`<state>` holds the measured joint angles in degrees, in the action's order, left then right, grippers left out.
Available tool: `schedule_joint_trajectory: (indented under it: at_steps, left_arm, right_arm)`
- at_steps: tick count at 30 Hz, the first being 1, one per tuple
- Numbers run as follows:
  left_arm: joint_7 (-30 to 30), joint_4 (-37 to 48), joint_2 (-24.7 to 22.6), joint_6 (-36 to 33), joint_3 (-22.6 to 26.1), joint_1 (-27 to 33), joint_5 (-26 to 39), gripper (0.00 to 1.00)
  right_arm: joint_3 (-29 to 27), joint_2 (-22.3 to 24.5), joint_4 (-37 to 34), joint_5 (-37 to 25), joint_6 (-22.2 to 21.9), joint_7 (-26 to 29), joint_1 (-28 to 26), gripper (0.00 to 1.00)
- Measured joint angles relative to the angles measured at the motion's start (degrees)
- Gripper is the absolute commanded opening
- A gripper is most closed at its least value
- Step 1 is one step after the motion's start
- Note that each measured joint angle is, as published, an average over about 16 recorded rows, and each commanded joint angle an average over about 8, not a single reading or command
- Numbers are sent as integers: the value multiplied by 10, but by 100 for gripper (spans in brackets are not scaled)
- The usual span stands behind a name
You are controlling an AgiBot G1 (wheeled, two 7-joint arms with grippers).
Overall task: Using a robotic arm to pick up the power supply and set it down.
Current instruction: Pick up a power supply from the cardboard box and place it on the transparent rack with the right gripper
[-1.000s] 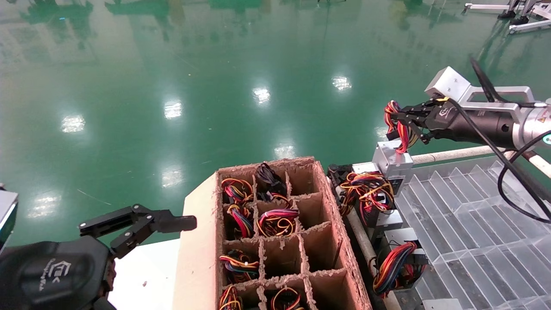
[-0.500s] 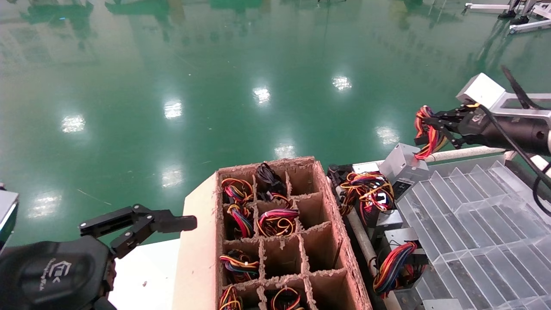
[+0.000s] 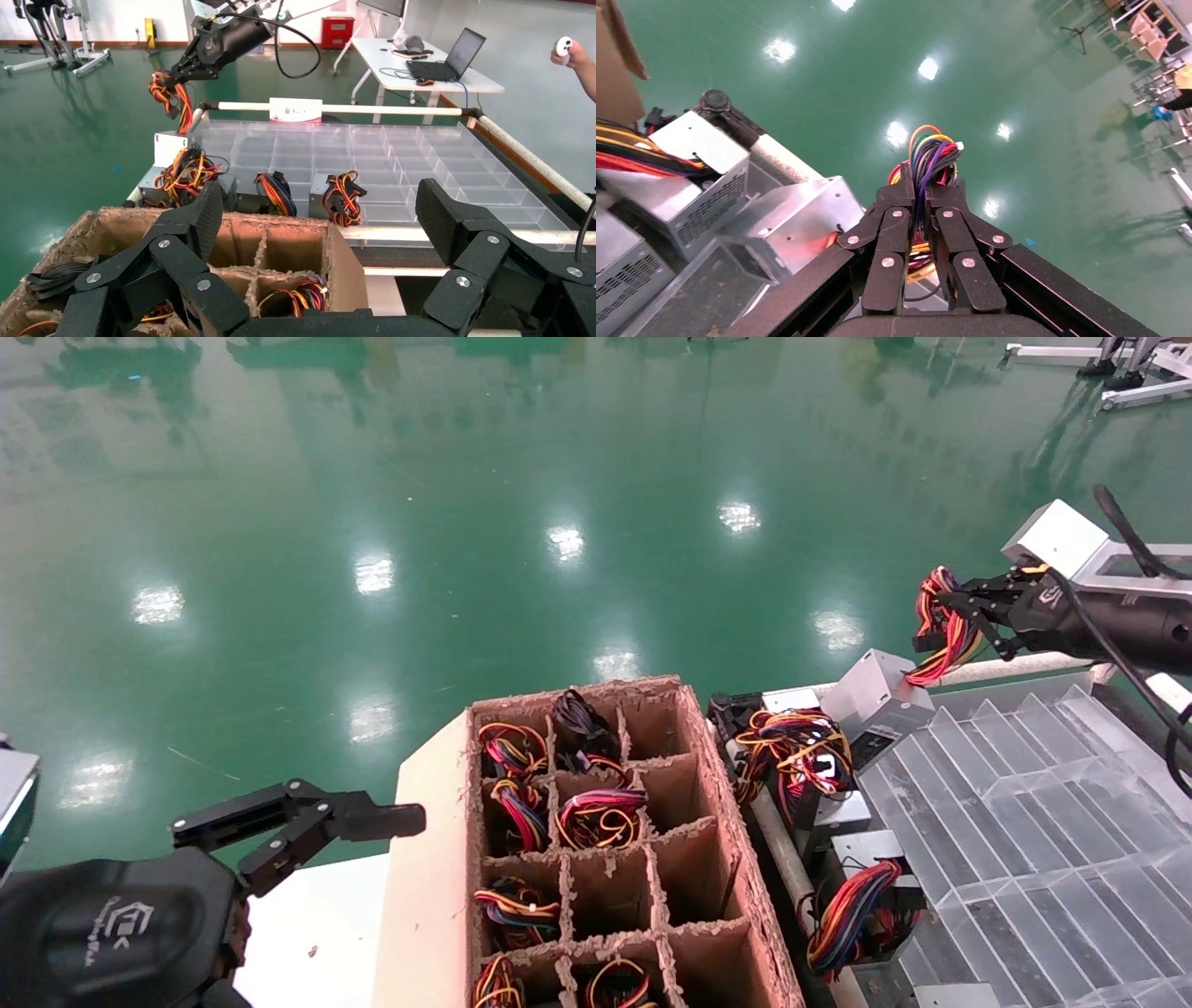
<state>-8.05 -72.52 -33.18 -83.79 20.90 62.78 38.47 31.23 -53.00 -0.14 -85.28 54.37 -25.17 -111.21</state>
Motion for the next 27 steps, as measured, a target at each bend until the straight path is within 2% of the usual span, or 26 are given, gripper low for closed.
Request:
schedule_joint_trajectory:
  at_steps: [8,27]
  left_arm:
    - [0,0,0,0,0,0,0,100]
    - [0,0,0,0,0,0,0,100]
  right_arm:
    - [4,-7,1,-5,-3,3,-2,0]
    - [24,-26,-1,-34,24,14,-4,1]
